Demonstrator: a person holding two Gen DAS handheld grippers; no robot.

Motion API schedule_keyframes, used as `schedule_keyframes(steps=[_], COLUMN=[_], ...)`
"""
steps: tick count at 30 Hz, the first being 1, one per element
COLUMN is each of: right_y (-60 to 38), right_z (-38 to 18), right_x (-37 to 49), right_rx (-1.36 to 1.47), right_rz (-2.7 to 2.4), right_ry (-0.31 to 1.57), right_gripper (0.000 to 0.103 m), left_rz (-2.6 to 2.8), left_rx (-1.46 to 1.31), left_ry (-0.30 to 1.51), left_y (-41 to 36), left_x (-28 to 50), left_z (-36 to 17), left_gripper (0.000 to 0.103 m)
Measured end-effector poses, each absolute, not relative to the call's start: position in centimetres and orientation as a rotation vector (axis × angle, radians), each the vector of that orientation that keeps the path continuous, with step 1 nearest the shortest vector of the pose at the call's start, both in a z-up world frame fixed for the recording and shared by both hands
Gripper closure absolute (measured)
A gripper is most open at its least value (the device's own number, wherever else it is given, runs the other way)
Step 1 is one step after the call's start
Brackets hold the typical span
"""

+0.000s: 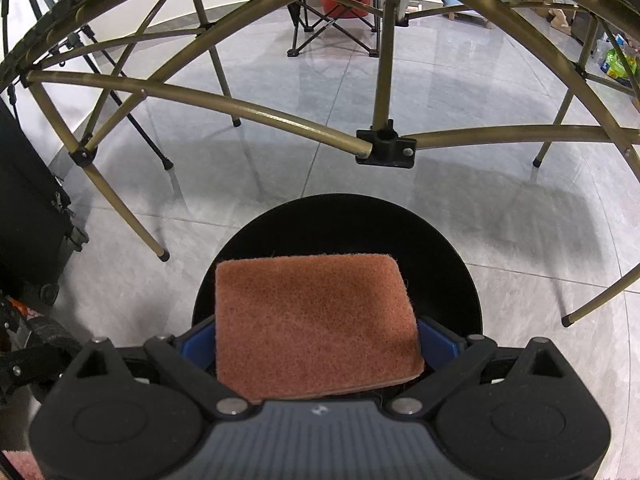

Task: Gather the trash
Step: 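Move the right tool over the bin and open it to drop the sponge, then raise both tools back toward the table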

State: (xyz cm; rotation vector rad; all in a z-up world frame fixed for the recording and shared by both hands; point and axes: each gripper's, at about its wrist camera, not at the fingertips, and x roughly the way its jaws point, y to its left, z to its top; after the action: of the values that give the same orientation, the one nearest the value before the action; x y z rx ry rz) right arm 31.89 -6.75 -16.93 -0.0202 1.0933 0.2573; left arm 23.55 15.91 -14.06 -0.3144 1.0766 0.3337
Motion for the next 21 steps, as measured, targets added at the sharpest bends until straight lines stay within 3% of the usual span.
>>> schedule_keyframes(steps=[21], right_y=[-7.7], right_z=[-15.2], right_x=[31.0], right_rx=[-0.055], right_rz=[0.247], right_ry=[1.016], right_gripper=[0.000], left_rz=[0.321], left_rx=[-0.281], left_ry=[0.995], left_y=[14.8], left_x=[22.7], left_z=[-12.4], left_gripper=[0.000])
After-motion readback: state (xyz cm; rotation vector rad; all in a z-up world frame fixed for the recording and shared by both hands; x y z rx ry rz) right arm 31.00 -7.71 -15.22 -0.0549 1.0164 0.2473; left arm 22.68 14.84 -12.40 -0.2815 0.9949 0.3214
